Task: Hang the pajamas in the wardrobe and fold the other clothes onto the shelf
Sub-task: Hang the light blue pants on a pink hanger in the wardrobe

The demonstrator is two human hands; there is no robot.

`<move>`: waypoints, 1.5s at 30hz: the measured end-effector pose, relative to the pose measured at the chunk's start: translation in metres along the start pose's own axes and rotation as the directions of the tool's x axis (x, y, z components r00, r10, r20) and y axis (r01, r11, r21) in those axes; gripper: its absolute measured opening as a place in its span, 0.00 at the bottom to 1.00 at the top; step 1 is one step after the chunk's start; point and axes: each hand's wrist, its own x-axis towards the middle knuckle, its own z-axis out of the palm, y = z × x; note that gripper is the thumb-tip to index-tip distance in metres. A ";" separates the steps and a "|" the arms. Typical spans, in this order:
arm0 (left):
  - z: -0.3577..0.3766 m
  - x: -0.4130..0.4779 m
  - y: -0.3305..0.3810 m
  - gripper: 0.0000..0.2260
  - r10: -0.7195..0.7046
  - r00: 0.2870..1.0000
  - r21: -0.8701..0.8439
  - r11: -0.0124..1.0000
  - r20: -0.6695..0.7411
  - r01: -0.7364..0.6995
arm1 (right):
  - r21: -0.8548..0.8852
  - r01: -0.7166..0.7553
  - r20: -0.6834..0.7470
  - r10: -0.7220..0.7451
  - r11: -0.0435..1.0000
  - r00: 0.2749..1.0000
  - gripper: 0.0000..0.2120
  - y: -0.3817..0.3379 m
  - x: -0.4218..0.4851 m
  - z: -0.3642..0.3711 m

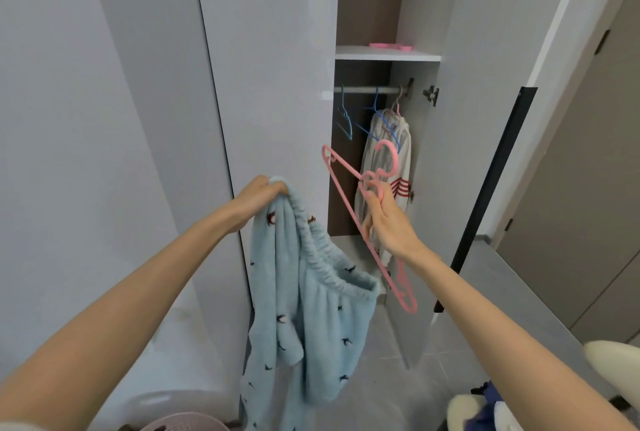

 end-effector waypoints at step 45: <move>-0.004 -0.025 0.006 0.28 0.298 0.934 0.166 0.929 0.198 -0.332 | -0.240 -0.134 -0.011 0.136 0.962 0.991 0.21 -0.026 0.015 0.018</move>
